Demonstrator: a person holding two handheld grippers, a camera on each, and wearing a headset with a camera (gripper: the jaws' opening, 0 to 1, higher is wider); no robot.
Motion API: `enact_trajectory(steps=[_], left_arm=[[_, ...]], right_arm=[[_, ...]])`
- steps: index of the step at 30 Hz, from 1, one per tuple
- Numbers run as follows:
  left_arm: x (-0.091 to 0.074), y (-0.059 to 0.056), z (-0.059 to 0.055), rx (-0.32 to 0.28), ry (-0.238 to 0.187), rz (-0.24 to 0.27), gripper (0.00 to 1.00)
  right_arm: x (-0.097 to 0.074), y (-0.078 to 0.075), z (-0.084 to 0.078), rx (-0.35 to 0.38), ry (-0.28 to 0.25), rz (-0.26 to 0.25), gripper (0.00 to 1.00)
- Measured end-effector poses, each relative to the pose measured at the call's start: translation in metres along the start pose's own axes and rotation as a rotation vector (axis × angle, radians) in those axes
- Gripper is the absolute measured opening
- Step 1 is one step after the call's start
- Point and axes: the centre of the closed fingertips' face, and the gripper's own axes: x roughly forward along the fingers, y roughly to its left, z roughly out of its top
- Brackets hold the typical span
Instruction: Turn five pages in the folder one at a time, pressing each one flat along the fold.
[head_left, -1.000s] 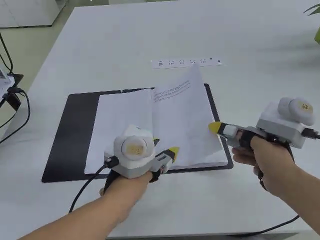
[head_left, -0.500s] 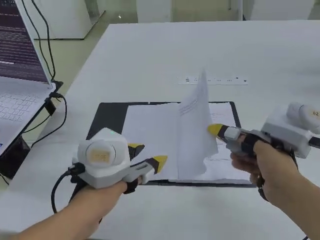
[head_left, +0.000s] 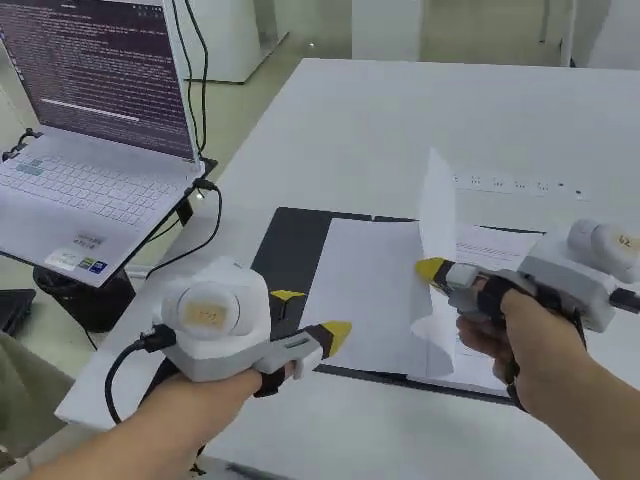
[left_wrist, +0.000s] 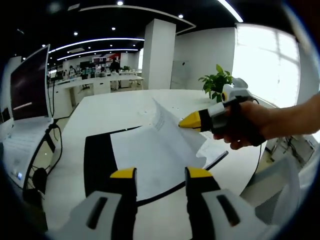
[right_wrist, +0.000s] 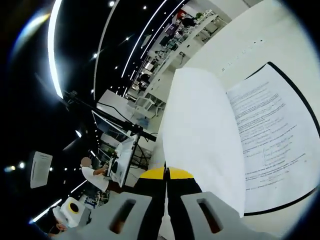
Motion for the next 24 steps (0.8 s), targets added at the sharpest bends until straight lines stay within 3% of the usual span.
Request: enact_trajectory(steps=[6,14,22,24], left_arm=[[-0.015,0.024,-0.016,-0.024,0.019,0.038,0.37],[-0.025,0.044,-0.035,-0.042,0.047,0.068,0.36],[-0.026,0.050,-0.056,-0.058,0.081,0.079,0.36],[-0.025,0.049,-0.062,-0.063,0.095,0.078,0.36]], right_arm=[[0.040,-0.002,-0.028,-0.008,0.064,-0.031,0.00],[0.084,-0.016,-0.067,-0.011,0.150,-0.088,0.00],[0.120,-0.020,-0.094,0.062,0.186,-0.118,0.00],[0.126,-0.024,-0.099,0.127,0.183,-0.142,0.00]])
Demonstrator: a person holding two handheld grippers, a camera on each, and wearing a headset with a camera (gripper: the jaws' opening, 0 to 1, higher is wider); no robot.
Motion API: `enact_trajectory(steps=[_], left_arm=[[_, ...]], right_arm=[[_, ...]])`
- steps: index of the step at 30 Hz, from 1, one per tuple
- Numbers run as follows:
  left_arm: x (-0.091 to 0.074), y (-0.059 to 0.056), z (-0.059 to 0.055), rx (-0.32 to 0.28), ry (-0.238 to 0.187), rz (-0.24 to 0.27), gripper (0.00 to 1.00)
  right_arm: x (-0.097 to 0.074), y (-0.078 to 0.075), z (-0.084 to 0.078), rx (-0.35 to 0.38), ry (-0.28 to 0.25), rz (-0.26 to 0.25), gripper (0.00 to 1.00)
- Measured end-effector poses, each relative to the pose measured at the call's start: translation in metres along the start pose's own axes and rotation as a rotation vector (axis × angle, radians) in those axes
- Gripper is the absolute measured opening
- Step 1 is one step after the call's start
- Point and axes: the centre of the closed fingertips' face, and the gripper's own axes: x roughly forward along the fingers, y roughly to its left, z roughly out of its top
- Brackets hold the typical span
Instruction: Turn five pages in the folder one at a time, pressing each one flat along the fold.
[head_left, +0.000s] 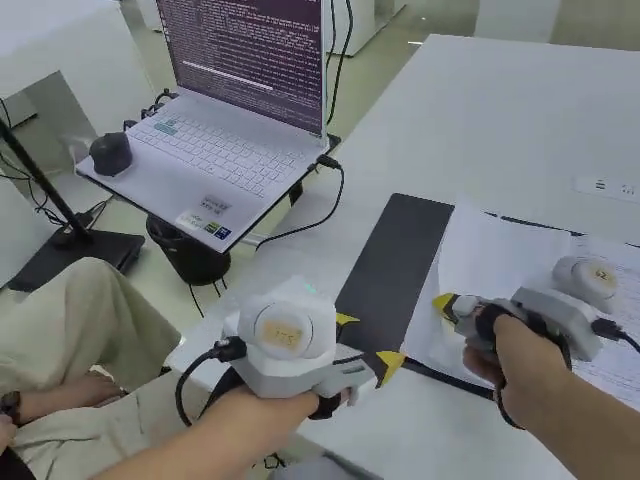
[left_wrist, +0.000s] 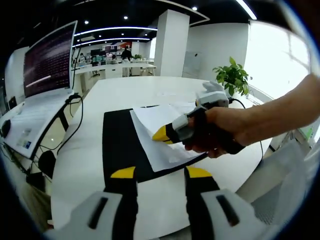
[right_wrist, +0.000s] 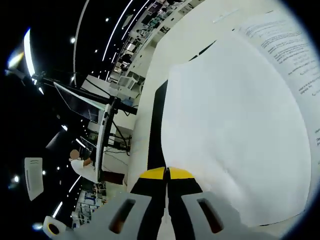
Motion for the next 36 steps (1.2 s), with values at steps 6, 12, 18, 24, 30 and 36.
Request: enact_trajectory(steps=[6,12,18,24,30,36], left_arm=[[0.005,-0.003,-0.010,0.006,0.026,-0.009,0.36],[0.017,-0.009,-0.014,0.027,0.048,-0.021,0.35],[0.034,-0.015,-0.011,0.046,0.057,-0.037,0.34],[0.065,-0.025,-0.004,0.070,0.053,-0.048,0.33],[0.095,-0.028,-0.005,0.089,0.061,-0.040,0.31],[0.118,-0.019,-0.016,0.113,0.099,-0.001,0.31]], right_arm=[[0.010,-0.011,-0.003,0.048,-0.011,-0.020,0.00],[0.007,-0.002,-0.004,0.045,0.003,0.070,0.08],[-0.010,0.017,0.002,0.050,0.011,0.201,0.16],[-0.033,0.003,0.028,0.054,-0.007,0.228,0.13],[-0.054,-0.017,0.053,0.077,-0.026,0.223,0.11],[-0.063,-0.036,0.079,0.089,-0.058,0.198,0.07]])
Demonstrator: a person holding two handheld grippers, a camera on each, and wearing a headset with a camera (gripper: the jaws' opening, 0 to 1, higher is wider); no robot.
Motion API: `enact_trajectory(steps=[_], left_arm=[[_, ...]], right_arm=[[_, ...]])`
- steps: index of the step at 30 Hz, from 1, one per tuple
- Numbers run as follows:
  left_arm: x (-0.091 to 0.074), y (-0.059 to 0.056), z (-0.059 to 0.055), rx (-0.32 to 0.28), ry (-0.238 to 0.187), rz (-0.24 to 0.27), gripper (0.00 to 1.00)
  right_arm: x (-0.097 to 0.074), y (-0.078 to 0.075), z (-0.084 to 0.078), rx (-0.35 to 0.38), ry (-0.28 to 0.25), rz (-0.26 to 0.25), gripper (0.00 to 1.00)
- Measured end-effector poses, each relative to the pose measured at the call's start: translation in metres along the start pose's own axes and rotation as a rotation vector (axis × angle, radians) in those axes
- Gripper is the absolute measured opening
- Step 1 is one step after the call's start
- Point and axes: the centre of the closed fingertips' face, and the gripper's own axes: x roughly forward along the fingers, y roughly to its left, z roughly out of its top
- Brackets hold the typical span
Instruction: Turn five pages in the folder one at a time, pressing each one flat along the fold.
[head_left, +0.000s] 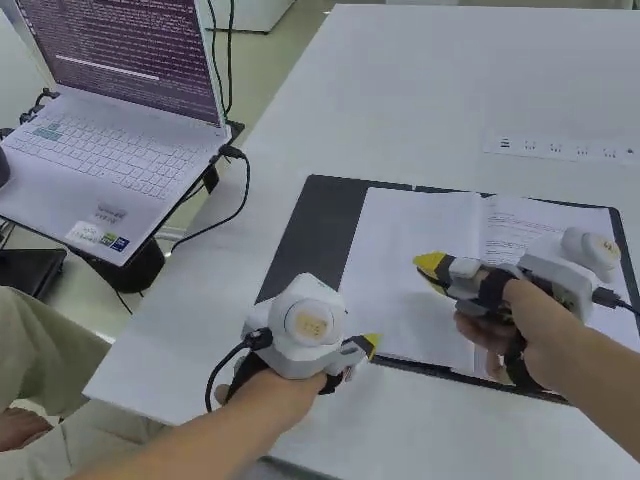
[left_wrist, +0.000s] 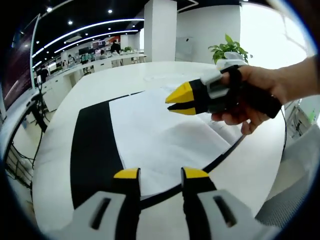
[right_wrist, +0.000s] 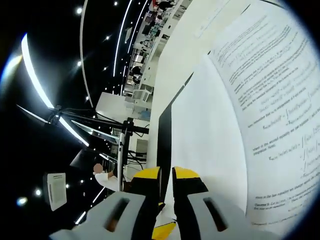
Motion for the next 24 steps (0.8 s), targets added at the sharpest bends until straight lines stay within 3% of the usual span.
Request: enact_trajectory(steps=[7,11,23,24], left_arm=[[0.007,0.004,-0.018,-0.006,0.057,0.034,0.30],[0.007,0.006,-0.017,-0.003,0.037,0.041,0.29],[0.006,0.006,-0.017,0.008,0.021,0.036,0.29],[0.006,0.006,-0.017,0.006,0.019,0.036,0.29]], right_arm=[[0.003,-0.009,0.033,0.026,-0.042,-0.012,0.05],[0.007,-0.019,0.049,0.053,-0.068,-0.029,0.02],[0.013,-0.051,0.063,0.136,-0.083,-0.082,0.00],[0.014,-0.049,0.063,0.171,-0.071,-0.064,0.00]])
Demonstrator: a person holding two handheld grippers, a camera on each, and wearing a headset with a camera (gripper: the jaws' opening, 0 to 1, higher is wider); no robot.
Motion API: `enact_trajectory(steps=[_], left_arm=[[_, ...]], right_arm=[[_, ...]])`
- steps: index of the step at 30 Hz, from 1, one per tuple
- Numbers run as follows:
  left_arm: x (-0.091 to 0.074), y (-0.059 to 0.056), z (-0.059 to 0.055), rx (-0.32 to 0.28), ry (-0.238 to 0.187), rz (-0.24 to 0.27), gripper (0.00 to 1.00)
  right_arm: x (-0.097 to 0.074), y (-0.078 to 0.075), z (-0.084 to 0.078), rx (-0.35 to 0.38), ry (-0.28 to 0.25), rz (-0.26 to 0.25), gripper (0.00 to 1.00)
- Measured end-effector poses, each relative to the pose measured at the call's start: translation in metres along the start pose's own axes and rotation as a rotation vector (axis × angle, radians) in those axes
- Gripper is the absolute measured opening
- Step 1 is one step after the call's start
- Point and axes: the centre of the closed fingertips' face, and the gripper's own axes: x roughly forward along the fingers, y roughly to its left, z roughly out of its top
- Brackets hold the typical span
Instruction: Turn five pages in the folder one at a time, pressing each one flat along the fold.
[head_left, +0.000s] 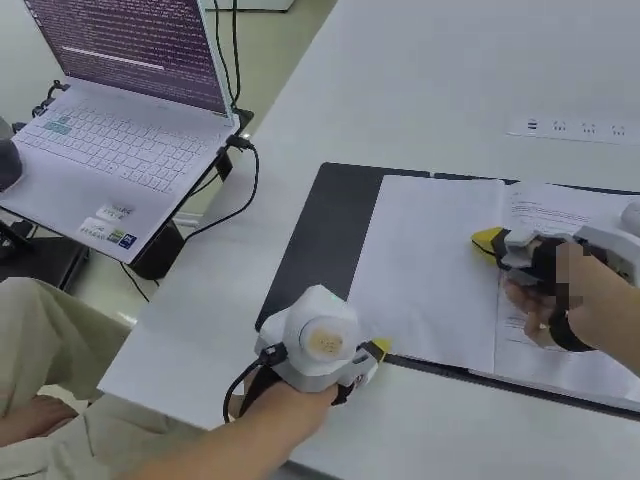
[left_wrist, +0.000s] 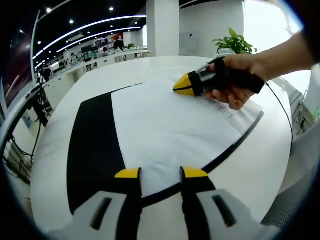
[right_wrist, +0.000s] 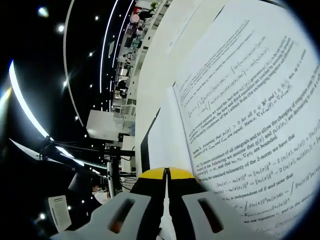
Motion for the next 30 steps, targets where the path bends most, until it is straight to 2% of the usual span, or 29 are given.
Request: enact_trajectory(steps=[6,11,15,23,30], left_arm=[[0.001,0.001,-0.001,0.002,-0.001,0.000,0.29],[0.002,0.001,-0.002,0.000,-0.003,0.001,0.29],[0.001,0.001,-0.001,-0.002,-0.005,0.003,0.29],[0.002,0.001,-0.002,0.000,-0.009,0.003,0.29],[0.002,0.002,-0.003,0.003,-0.015,0.002,0.29]], right_arm=[[0.004,0.002,0.015,0.016,-0.043,0.001,0.00],[0.008,0.004,0.020,0.040,-0.051,0.006,0.00],[0.014,0.004,0.032,0.054,-0.079,0.008,0.00],[0.026,0.007,0.056,0.088,-0.146,0.006,0.00],[0.033,0.006,0.079,0.134,-0.227,0.007,0.00]])
